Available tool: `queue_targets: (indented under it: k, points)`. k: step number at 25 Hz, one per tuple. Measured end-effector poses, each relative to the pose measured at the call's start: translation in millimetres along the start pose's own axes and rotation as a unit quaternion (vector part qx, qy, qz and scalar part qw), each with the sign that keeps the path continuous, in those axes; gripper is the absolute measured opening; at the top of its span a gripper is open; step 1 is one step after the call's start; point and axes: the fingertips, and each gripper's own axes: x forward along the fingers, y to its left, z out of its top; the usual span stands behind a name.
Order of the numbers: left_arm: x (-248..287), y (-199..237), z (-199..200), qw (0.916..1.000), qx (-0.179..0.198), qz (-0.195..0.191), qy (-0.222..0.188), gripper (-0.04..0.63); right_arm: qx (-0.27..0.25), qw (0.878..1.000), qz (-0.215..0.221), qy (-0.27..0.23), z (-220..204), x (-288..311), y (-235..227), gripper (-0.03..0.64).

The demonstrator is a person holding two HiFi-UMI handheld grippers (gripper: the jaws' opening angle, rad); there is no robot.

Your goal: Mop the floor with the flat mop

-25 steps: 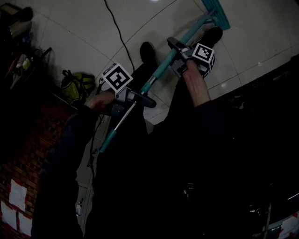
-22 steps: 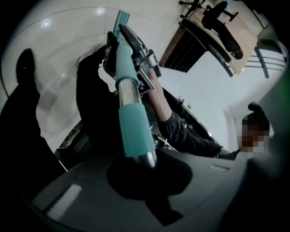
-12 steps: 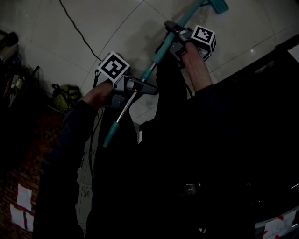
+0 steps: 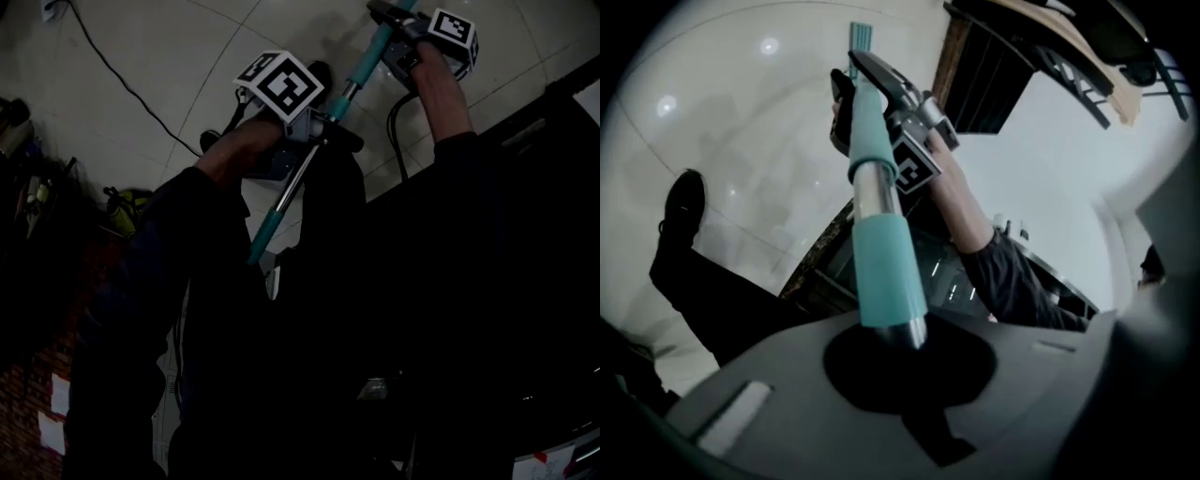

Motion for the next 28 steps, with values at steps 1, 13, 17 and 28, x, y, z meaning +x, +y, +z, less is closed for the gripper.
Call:
queue_targets:
  k: [1,13,17,28]
  points:
    - [0.9,-0.2,7.0,1.0000,0.000,0.006,0.002,0.002,-0.005,1.000,0.000,0.003,6.6,1.2,2.1,0.132]
    - [-9.9,-31.1,-46.5,0.9998,-0.002,-0.020,-0.003,0.003,0.014,0.999,0.044,-0.006,-46.8,-5.4,40.2,0.130]
    - [-36.2,-27.9,-148.6,0.9998,-0.001,-0.020,-0.003,0.002,0.008,0.998,0.055,-0.001,-146.4,-13.6,59.6,0.130]
    - [-90.7,11.8,-310.5,0.9993,-0.005,-0.036,-0.001,0.002,0.034,0.996,0.069,0.034,-326.9,8.2,56.3,0.123]
